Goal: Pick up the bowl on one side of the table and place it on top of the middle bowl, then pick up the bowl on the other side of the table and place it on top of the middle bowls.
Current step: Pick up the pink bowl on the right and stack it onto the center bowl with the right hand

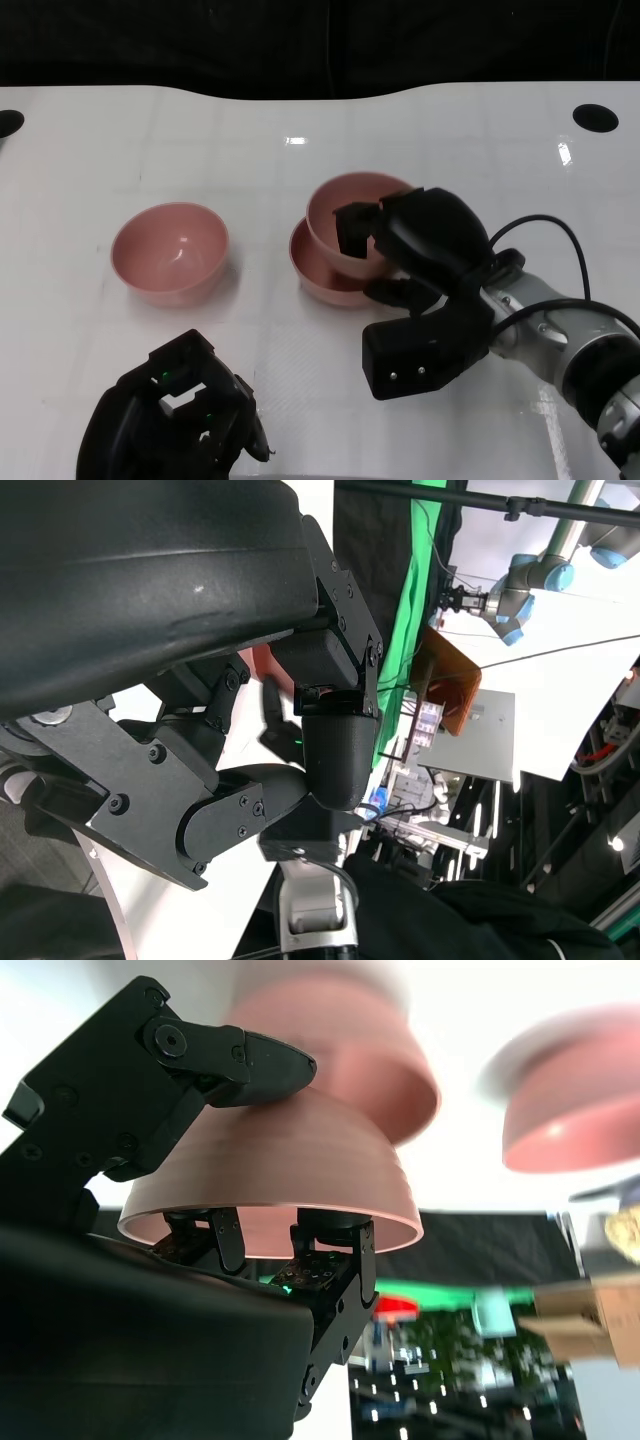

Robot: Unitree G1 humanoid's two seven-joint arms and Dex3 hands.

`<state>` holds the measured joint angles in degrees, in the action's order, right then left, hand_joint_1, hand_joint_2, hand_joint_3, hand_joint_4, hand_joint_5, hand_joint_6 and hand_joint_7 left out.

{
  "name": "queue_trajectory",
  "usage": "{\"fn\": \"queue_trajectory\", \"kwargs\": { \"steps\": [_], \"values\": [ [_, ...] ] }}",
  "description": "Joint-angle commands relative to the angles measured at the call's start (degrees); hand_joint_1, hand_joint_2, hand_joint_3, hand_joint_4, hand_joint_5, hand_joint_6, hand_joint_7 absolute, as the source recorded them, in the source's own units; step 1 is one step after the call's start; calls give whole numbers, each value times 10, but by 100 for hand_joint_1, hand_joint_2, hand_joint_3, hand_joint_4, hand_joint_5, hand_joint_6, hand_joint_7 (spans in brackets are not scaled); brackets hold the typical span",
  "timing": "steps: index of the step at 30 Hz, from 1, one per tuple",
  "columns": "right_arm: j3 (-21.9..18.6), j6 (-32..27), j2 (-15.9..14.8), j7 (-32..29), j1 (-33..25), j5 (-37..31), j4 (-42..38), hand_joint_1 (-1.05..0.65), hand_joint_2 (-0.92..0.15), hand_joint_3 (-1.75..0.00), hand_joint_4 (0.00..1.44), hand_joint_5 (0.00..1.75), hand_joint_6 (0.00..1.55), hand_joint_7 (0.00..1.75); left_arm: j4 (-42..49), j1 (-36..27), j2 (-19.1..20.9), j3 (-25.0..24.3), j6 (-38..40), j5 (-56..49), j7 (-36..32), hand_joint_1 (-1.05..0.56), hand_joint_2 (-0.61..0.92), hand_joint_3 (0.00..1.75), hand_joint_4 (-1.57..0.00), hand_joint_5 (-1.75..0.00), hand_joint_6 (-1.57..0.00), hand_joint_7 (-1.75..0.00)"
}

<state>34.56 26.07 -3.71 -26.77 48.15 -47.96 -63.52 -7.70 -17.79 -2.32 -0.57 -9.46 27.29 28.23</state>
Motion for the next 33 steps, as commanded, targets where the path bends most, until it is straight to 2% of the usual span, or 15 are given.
{"fn": "queue_trajectory", "kwargs": {
  "steps": [1, 2, 4, 5, 6, 8, 9, 11, 18, 24, 33],
  "values": [
    [1, 7, 7, 21, 19, 13, -24, -21, -53, -90, 86, 175, 82, 126, -6, -9, 3, -1, -2, -2, -4, -17, 50, 106, -92, -154, -90, -138],
    [1, 5, 10, 32, 20, 15, -29, -23, -57, -86, 82, 163, 85, 96, -6, -8, 2, -1, -2, -2, -5, -17, 50, 106, -92, -154, -90, -138],
    [2, -2, 13, 55, 23, 19, -34, -27, -69, -61, 78, 143, 92, 48, -5, -8, 1, -2, -2, -1, -5, -17, 49, 106, -92, -154, -90, -138],
    [1, -2, 14, 66, 24, 22, -36, -30, -77, -48, 72, 126, 89, 26, -5, -7, 0, -1, -1, 0, -6, -18, 49, 105, -92, -154, -90, -138],
    [1, -4, 14, 79, 25, 24, -36, -31, -82, -38, 70, 111, 87, 15, -6, -8, 0, -1, 1, 1, -6, -18, 50, 104, -92, -153, -90, -137],
    [5, -5, 11, 95, 27, 23, -35, -43, -90, -25, 55, 57, 70, 3, -7, -8, 0, -1, 0, -1, -7, -17, 51, 102, -92, -152, -90, -136],
    [8, -6, 9, 100, 27, 20, -33, -49, -91, -25, 49, 44, 64, 2, -7, -8, 0, 0, -1, -4, -8, -18, 53, 99, -92, -152, -90, -137],
    [11, -9, 5, 108, 27, 19, -27, -60, -92, -28, 38, 30, 51, 0, -4, -6, 1, -1, -3, -3, -5, -18, 55, 96, -92, -152, -89, -137],
    [15, -4, -15, 101, 20, 21, 17, -72, -92, -40, 28, 24, 40, 0, 3, -2, 1, -1, -9, 1, 4, -17, 55, 98, -91, -152, -88, -138],
    [11, -14, -50, 116, -5, 20, 105, -75, -92, -45, 27, 25, 38, 0, 8, 2, 3, -2, -10, 2, 6, -19, 55, 98, -92, -154, -88, -138],
    [-37, -8, -110, 135, -92, 50, 277, -75, -92, -42, 26, 26, 36, 1, 10, 6, 3, -5, -8, 1, 1, -17, 53, 100, -92, -153, -90, -137]
  ]
}}
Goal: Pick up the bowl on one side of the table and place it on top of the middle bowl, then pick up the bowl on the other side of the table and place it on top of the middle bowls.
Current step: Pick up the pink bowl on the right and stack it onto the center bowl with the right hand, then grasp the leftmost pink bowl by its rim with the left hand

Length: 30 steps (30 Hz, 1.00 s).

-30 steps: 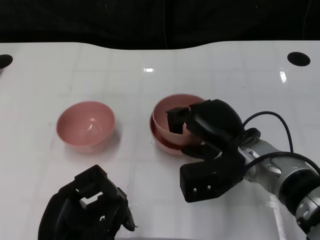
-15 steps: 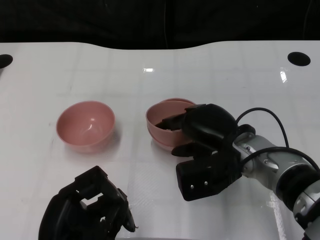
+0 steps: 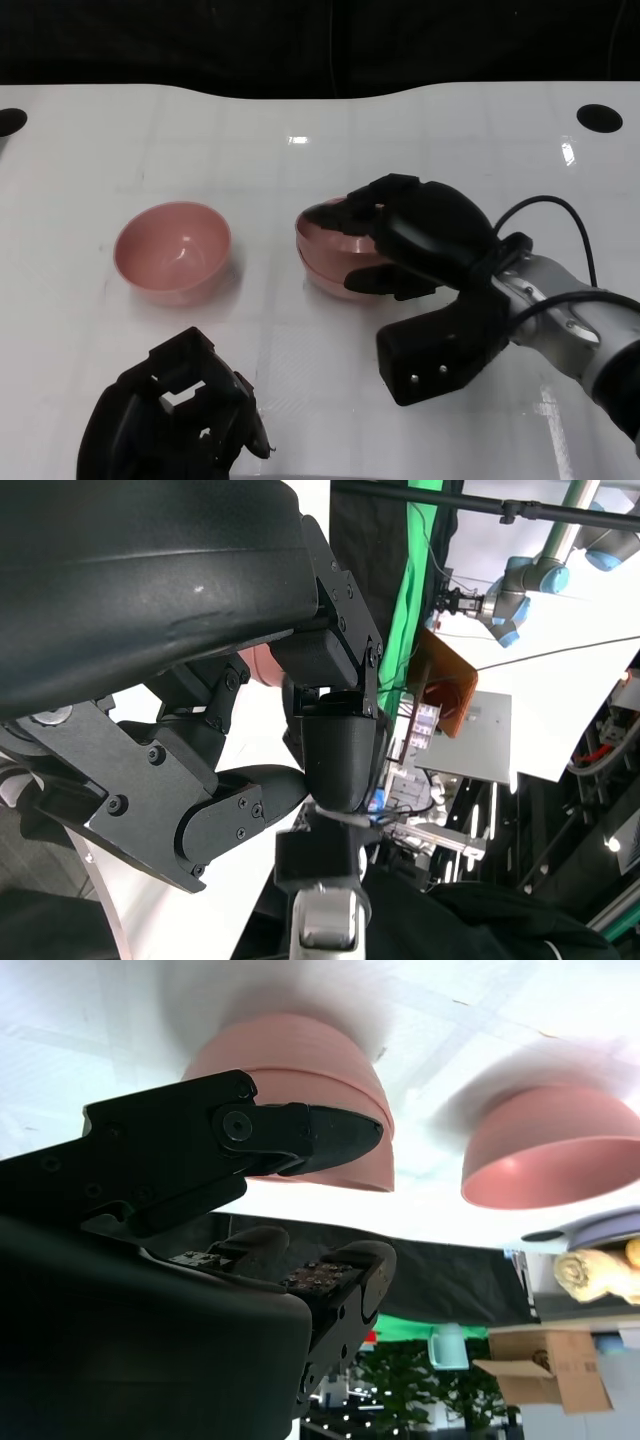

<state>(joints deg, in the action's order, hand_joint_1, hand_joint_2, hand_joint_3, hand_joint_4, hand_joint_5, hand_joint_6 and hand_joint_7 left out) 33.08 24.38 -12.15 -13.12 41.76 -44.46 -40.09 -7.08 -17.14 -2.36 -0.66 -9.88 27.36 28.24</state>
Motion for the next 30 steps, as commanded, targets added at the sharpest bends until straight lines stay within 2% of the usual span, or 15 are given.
{"fn": "queue_trajectory", "kwargs": {
  "steps": [1, 6, 9, 11, 13, 15, 20, 23, 24, 25, 26, 28, 30],
  "values": [
    [-29, 14, -31, -4, -40, 20, 58, -75, -92, -42, 26, 27, 36, 1, 3, 0, 4, -4, -5, -2, 0, -17, 53, 101, -93, -153, -90, -137],
    [-67, 45, -57, -9, -110, 48, 137, -62, -92, -26, 39, 42, 47, 6, -1, 7, 4, -8, -24, -36, -20, -15, 49, 110, -91, -153, -90, -137],
    [-88, 71, -64, -3, -149, 76, 167, -56, -92, -20, 42, 53, 53, 8, -6, 11, 7, -11, -25, -47, -31, -16, 50, 115, -90, -148, -88, -132],
    [-100, 88, -66, -1, -172, 93, 183, -52, -92, -15, 41, 69, 59, 9, -10, 12, 9, -14, -24, -48, -34, -16, 54, 111, -86, -146, -83, -124],
    [-110, 105, -69, -1, -192, 105, 196, -49, -92, -14, 43, 75, 63, 11, -13, 15, 11, -18, -28, -56, -41, -20, 58, 97, -82, -141, -82, -109],
    [-120, 131, -70, -3, -214, 119, 207, -44, -92, -13, 45, 90, 67, 13, -15, 21, 18, -25, -35, -71, -47, -22, 63, 84, -76, -136, -81, -96],
    [-147, 184, -62, 3, -264, 167, 224, -36, -92, -10, 54, 105, 77, 20, -45, 22, 36, -33, -24, -112, -78, -20, 66, 73, -69, -129, -76, -92],
    [-158, 212, -58, 17, -289, 200, 228, -31, -92, -13, 59, 119, 81, 31, -61, 22, 51, -35, -16, -127, -87, -15, 68, 68, -65, -125, -71, -85],
    [-160, 220, -56, 22, -298, 210, 229, -29, -92, -12, 60, 123, 79, 40, -65, 23, 57, -36, -14, -130, -87, -17, 71, 62, -64, -123, -71, -78],
    [-162, 224, -55, 32, -310, 228, 235, -26, -92, -13, 61, 127, 71, 63, -66, 25, 66, -38, -17, -140, -89, -19, 76, 48, -63, -118, -73, -64],
    [-164, 227, -53, 40, -324, 242, 242, -25, -92, -14, 62, 129, 66, 76, -68, 29, 75, -42, -24, -159, -93, -21, 81, 37, -63, -114, -75, -53],
    [-169, 234, -49, 53, -348, 270, 253, -22, -92, -17, 62, 129, 64, 90, -67, 36, 92, -47, -39, -196, -102, -26, 88, 18, -64, -100, -76, -28],
    [-177, 239, -45, 64, -367, 292, 261, -20, -85, -34, 65, 128, 64, 97, -67, 41, 102, -49, -53, -230, -115, -25, 91, 11, -66, -88, -77, -15]
  ]
}}
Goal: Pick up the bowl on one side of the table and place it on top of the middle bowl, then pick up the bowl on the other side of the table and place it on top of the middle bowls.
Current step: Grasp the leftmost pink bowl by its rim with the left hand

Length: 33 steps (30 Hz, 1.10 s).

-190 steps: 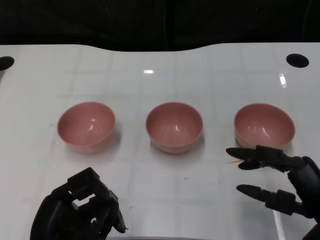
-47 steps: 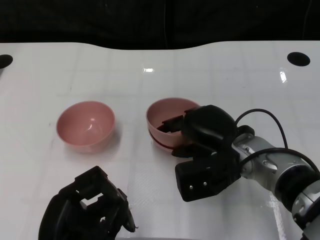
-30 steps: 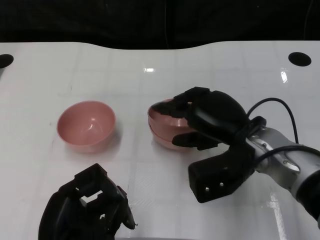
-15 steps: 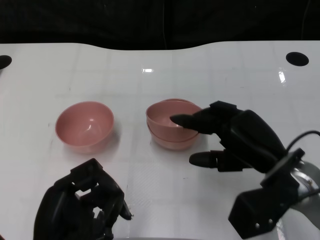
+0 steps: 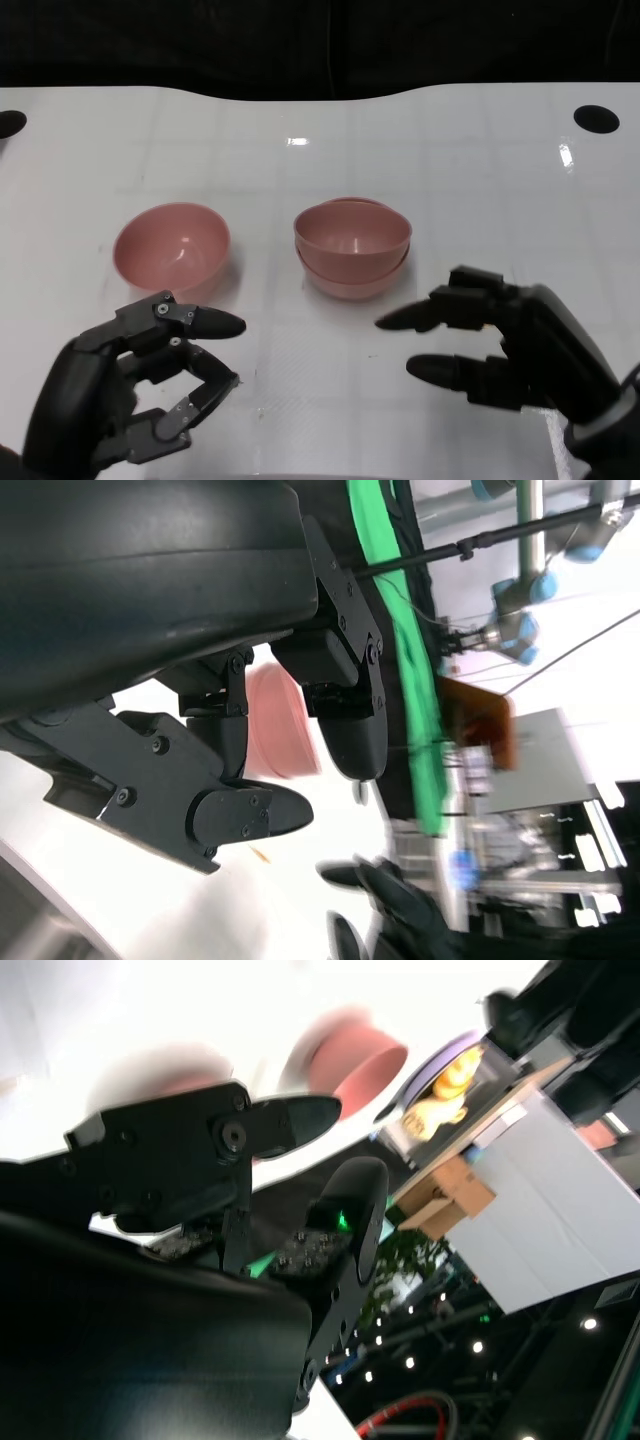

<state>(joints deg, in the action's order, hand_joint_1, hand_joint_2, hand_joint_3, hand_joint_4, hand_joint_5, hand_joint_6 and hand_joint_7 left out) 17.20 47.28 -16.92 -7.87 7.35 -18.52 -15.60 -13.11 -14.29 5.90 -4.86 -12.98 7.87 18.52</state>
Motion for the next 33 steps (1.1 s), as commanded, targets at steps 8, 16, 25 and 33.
{"fn": "queue_trajectory", "kwargs": {
  "steps": [8, 16, 25, 33],
  "values": [
    [-37, -43, 17, 87, -102, 141, 87, -14, -60, -85, 70, 146, 73, 109, -25, 39, 65, -12, -26, -147, -56, -33, 92, 5, -58, -49, -63, 0],
    [-53, -134, 29, 137, -178, 192, 171, -12, -60, -101, 77, 158, 78, 120, -50, 64, 109, -9, 0, -247, -73, -45, 92, 8, -47, -31, -45, 0],
    [-69, -167, 50, 184, -204, 229, 176, -17, -42, -139, 90, 175, 80, 144, -67, 118, 147, 19, 76, -412, -79, -52, 92, 7, -33, -21, -36, 0],
    [-86, -196, 70, 191, -206, 225, 185, -19, -43, -136, 87, 175, 75, 151, -49, 196, 145, 102, 197, -588, -56, -54, 91, 1, -34, -19, -33, -1]
  ]
}}
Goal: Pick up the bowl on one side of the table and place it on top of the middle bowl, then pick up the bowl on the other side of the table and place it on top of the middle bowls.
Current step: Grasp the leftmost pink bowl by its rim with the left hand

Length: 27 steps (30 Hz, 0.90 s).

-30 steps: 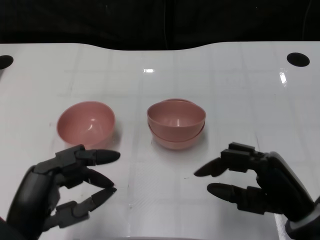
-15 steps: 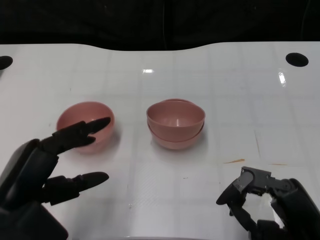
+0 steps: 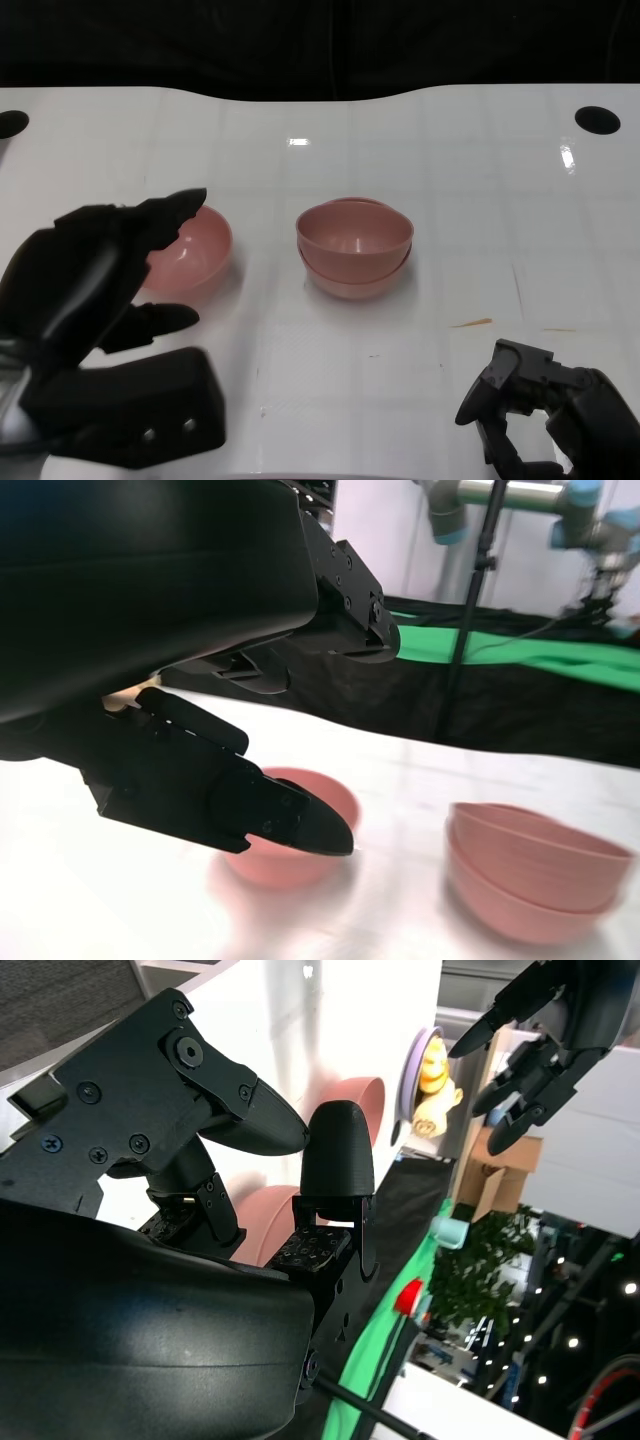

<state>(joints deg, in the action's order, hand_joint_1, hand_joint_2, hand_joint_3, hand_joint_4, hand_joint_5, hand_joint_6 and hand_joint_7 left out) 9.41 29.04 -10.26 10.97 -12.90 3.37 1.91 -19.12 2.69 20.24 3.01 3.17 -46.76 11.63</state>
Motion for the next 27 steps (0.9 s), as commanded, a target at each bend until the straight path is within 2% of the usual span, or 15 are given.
{"fn": "queue_trajectory", "kwargs": {
  "steps": [1, 3, 9, 20, 26, 27],
  "values": [
    [-9, -17, 4, 4, -4, 6, 12, -19, -43, -136, 87, 175, 76, 151, 18, 36, -1, 35, 52, -59, 18, -54, 91, 1, -34, -19, -34, -2],
    [-12, -20, 7, 7, -5, 6, 14, -18, -43, -135, 87, 175, 76, 152, 23, 46, -2, 48, 72, -76, 23, -55, 91, 1, -36, -18, -36, -2],
    [-16, -13, 17, 10, -2, 5, 11, -17, -44, -135, 87, 175, 76, 152, 119, 109, -21, 104, 129, -127, 20, -54, 89, 0, -45, -19, -40, -3],
    [-22, -20, 32, 11, -6, -1, 20, -16, -45, -133, 87, 175, 76, 152, 261, 188, -34, 166, 198, -133, 45, -58, 92, 2, -55, -16, -40, -1],
    [-25, -18, 36, 13, -6, -5, 18, -17, -45, -133, 87, 175, 76, 151, 373, 229, -36, 196, 195, -128, 7, -57, 92, 5, -60, -14, -45, -3],
    [-25, -19, 36, 13, -6, -5, 19, -17, -45, -133, 87, 175, 76, 151, 393, 235, -37, 200, 190, -125, -4, -55, 92, 5, -65, -16, -48, -4]
  ]
}}
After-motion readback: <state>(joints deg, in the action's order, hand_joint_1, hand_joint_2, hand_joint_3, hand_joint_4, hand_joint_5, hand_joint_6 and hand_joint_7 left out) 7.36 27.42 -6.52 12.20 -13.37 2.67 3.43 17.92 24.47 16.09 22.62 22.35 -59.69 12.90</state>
